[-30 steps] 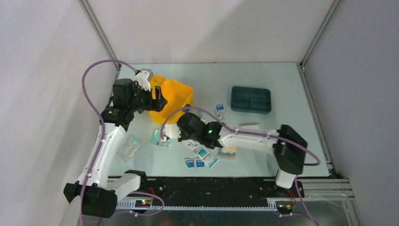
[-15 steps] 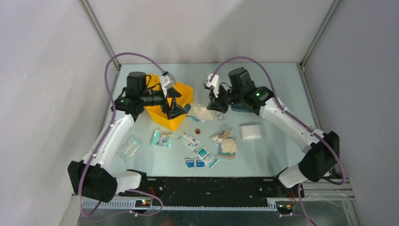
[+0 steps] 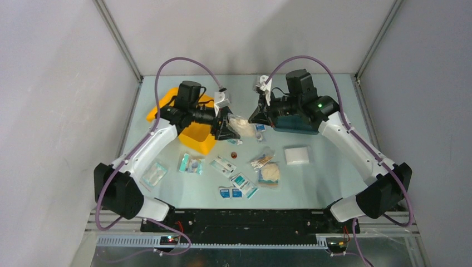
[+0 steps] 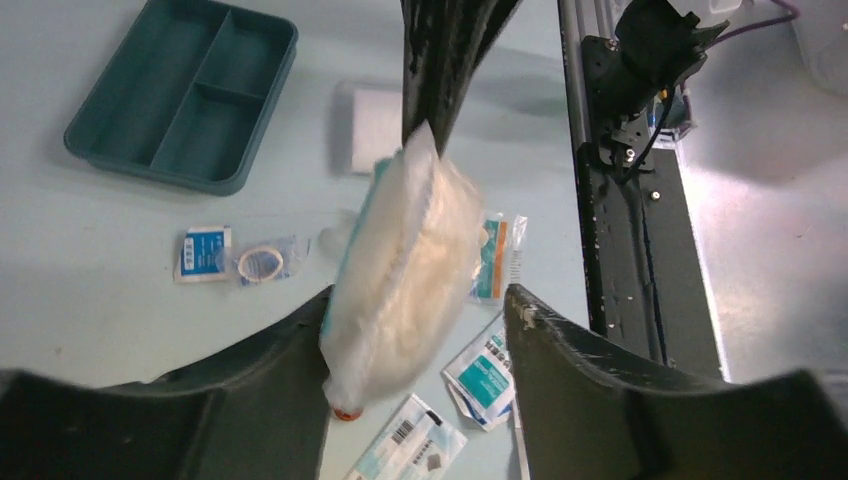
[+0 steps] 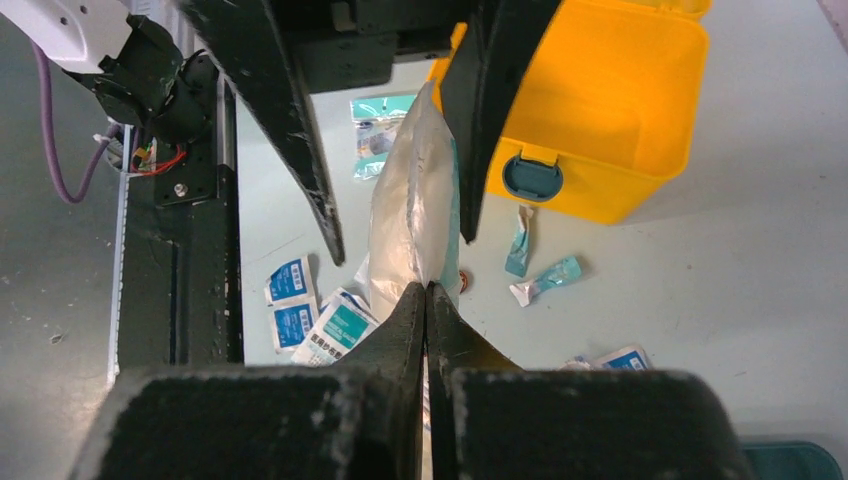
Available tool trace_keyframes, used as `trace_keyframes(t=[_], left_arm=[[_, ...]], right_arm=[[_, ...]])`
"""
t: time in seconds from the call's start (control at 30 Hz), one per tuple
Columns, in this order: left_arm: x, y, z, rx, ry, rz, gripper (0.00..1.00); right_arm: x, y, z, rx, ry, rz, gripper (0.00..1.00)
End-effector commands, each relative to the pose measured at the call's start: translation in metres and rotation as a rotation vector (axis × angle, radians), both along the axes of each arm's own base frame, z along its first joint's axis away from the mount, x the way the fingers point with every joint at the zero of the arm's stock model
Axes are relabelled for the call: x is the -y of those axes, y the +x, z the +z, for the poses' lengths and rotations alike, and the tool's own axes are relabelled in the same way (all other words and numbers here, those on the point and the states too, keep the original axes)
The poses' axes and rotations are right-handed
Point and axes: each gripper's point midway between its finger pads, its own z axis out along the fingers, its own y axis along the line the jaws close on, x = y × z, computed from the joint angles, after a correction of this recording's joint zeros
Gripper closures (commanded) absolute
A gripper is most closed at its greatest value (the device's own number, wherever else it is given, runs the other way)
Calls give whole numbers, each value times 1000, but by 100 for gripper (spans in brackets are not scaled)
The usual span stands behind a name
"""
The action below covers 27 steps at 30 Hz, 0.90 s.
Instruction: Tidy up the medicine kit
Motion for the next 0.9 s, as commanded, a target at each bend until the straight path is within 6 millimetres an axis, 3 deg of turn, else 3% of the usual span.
trace_keyframes(t=[0.0, 0.17, 0.27, 0.33, 0.47, 0.6, 0.73, 0.87], left_arm=[[12, 4, 19, 20, -41, -43, 39], [10, 5, 16, 15, -32, -28, 62], [7, 5, 10, 17, -15, -7, 70], [4, 6, 9, 32, -2, 14, 76], [-5, 19, 6, 80, 55, 115, 80], [-33, 52, 13, 260, 173, 309, 81], [-88, 96, 22, 472, 411, 567, 78], [-130, 112, 10, 645, 661, 609, 75]], right_arm=[[-2, -3, 27, 42, 58, 21, 100], [-1, 0, 24, 38, 55, 0, 100], [1, 2, 24, 37, 56, -13, 100], [3, 5, 24, 30, 55, -30, 93], [16, 11, 30, 5, 67, -102, 67], [56, 22, 41, -27, 104, -206, 54], [92, 33, 18, -26, 36, -343, 51], [113, 37, 5, -37, 11, -429, 51]])
